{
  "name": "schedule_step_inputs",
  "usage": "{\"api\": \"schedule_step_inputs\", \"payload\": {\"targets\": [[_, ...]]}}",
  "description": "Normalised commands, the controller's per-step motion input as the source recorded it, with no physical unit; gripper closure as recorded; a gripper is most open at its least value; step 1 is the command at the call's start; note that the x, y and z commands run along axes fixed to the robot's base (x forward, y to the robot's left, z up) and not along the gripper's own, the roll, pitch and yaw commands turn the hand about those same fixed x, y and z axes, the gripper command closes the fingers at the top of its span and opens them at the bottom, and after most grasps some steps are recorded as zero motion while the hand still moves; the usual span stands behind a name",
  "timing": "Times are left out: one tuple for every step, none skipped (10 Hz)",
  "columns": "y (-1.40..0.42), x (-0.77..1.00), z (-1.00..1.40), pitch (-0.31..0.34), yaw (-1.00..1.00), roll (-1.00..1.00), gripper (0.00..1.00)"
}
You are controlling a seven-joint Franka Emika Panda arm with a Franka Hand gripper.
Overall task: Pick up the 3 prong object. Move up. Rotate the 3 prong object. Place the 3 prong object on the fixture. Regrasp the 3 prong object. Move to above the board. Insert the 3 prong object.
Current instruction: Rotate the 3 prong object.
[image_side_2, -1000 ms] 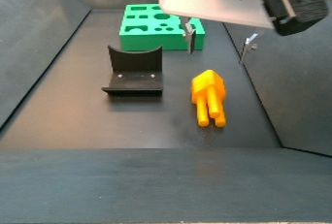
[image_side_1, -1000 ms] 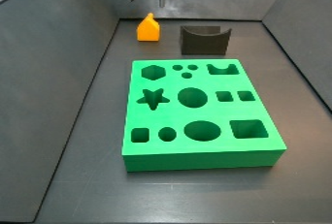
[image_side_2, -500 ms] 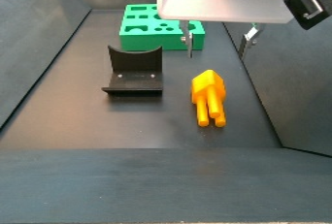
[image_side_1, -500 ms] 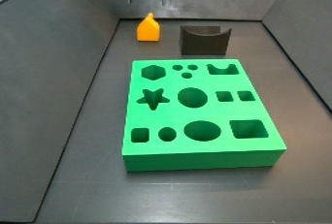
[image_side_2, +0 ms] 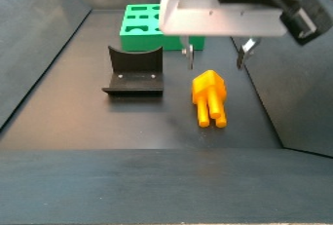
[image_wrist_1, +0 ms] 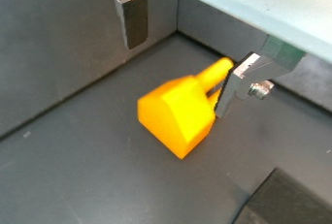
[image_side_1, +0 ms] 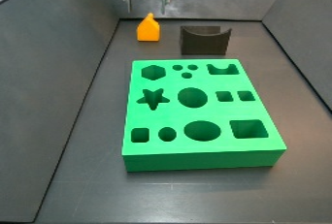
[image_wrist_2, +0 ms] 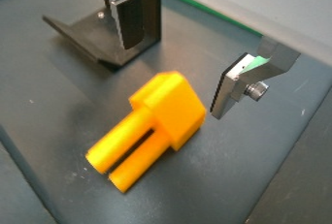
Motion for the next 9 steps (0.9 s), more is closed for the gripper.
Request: {"api": "schedule_step_inputs", "payload": {"targets": [[0.0,0.02,-1.0,-0.033,-0.02,-0.02,0.0],[0.0,0.03,-1.0,-0.035,-0.02,-0.03,0.0],[0.01,0.04,-1.0,-0.033,-0.01,-0.04,0.0],[0.01,0.05,-0.89,-0.029,0.0,-0.05,0.0],[0.01,0.05,-0.77,-0.031,0.01,-0.06,0.0],[0.01,0.05,-0.64,-0.038,0.01,-0.06,0.0],[0.01,0.04,-0.52,-0.042,0.02,-0.07,0.0],[0.01,0.04,-0.36,-0.047,0.02,-0.07,0.0],[0.01,0.04,-0.25,-0.05,0.02,-0.08,0.0]]}}
